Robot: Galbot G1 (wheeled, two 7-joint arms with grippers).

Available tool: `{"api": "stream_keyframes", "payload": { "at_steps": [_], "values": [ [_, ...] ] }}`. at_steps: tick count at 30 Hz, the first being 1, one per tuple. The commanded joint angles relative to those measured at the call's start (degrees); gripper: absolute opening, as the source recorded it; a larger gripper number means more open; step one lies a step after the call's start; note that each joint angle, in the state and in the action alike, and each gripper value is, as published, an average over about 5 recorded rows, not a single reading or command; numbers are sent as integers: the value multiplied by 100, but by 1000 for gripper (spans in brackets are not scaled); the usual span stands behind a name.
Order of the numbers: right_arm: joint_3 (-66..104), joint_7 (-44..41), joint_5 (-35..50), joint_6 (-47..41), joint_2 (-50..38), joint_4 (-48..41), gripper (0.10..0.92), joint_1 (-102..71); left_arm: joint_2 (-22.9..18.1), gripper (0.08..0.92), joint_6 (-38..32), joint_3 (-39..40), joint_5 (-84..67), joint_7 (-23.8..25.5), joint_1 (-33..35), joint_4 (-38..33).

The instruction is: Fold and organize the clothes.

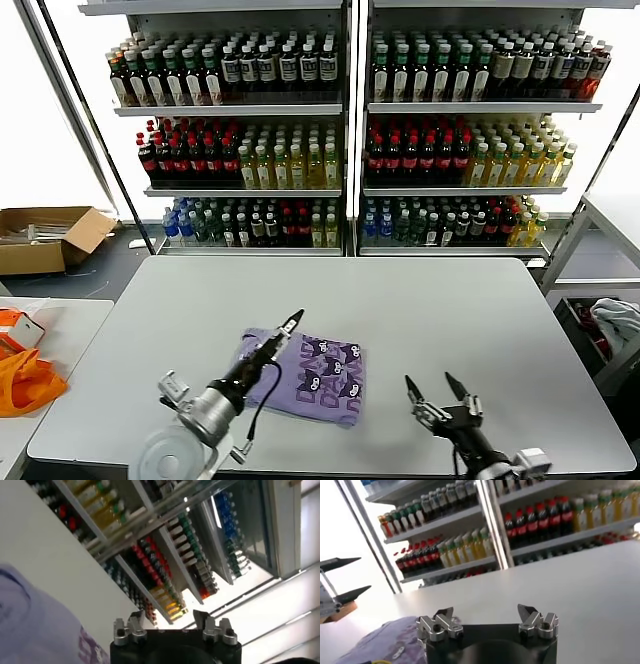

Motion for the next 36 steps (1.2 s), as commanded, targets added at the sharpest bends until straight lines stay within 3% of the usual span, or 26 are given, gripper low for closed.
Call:
{"api": "stream_keyframes", "payload": {
  "at_steps": [1,5,11,21,29,36],
  "values": [
    [-2203,1418,47,-1472,273,-626,823,1876,587,708,-194,-1380,1329,495,369,-149],
    [-2569,1904,-62,-1866,449,-864,823,2086,460,802,-214,-1685,1235,509,608,-294],
    [-2694,1978,-448,-1976,465,-791,785,1871,141,822,-218,-1750,760,408,837,-681],
    [-2348,1966,-872,-1974,405,-591,498,1528,-90,822,-117,-1651,-146,129,747,-1244],
    [-1258,582,-2178,-1981,-208,-380,273,1270,-90,823,-48,-1613,-675,-119,782,-1458],
    [-732,111,-2480,-1971,-652,-439,110,1285,-72,823,-28,-1586,-711,-154,801,-1462]
  ]
}}
